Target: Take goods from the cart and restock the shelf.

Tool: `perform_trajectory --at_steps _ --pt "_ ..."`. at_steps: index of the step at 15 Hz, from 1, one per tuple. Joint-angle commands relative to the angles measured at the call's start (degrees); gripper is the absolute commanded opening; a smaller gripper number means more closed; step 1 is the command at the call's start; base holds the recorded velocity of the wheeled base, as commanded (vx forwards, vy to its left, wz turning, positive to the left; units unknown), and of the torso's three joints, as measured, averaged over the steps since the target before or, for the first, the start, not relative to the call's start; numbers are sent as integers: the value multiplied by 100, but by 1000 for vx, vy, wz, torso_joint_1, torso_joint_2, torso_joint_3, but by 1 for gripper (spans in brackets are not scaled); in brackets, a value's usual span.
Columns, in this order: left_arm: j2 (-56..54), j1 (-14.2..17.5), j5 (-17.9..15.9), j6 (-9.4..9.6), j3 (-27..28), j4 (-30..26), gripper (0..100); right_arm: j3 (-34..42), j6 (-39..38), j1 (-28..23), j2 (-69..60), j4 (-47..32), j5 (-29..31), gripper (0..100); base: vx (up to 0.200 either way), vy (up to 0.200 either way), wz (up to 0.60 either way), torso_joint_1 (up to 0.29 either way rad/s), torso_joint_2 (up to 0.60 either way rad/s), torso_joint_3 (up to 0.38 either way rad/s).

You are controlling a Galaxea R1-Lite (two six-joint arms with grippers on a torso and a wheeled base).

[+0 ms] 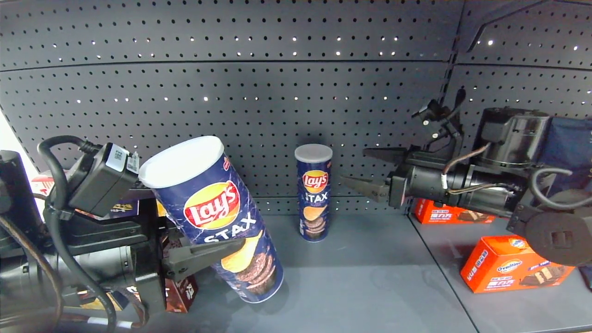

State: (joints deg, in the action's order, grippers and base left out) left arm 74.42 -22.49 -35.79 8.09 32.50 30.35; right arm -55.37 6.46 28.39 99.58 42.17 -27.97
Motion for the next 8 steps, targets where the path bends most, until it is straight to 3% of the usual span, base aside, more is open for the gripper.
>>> perform_trajectory --at_steps 1,8 --pt "2 -1 2 -1 -7 6 0 0 4 17 307 37 -95 100 0 0 0 0 0 0" --pt "11 -1 2 -18 -16 6 0 -9 31 17 764 301 -297 100 0 0 0 0 0 0"
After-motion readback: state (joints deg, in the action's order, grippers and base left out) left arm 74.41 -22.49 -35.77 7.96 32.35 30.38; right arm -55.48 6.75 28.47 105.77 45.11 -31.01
